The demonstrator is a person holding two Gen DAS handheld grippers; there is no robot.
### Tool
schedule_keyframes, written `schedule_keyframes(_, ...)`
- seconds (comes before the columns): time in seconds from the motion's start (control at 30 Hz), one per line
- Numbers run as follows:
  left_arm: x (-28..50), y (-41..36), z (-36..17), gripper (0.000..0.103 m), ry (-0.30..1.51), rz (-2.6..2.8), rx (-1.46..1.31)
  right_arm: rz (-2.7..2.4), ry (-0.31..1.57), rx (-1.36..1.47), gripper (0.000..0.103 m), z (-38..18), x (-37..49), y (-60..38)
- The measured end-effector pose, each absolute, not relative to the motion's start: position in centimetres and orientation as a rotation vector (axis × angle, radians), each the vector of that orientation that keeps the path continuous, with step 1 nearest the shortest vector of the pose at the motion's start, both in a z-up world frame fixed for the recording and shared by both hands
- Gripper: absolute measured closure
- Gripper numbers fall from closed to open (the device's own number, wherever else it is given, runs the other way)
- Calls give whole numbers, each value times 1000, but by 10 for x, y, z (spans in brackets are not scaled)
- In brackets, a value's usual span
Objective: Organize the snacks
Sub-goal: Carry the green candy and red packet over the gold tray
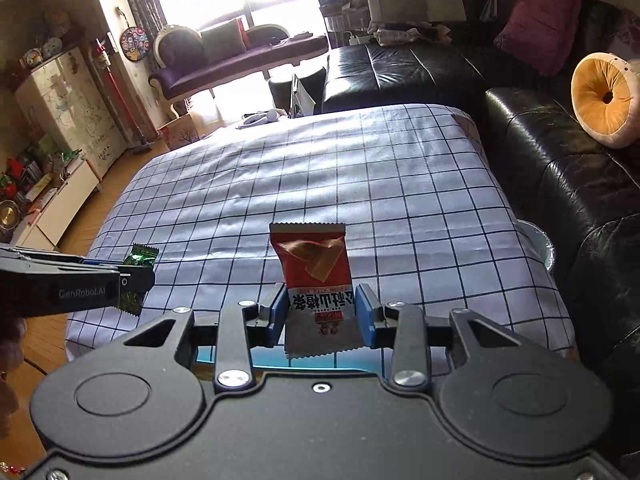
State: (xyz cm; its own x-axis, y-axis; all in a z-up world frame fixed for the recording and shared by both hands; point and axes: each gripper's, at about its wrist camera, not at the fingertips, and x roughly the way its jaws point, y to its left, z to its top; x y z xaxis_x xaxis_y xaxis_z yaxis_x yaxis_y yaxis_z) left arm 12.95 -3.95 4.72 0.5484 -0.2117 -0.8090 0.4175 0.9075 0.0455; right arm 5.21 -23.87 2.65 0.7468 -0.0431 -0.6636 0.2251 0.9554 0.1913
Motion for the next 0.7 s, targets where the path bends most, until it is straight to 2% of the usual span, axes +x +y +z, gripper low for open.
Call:
schedule_keyframes(0.4,48,12,35,85,947,-425,206,-114,663,286,57,34,-5,-214)
schedule_keyframes(0.7,23,26,7,85,1008,-387,186,-104,653,244,57,30,-22,-194)
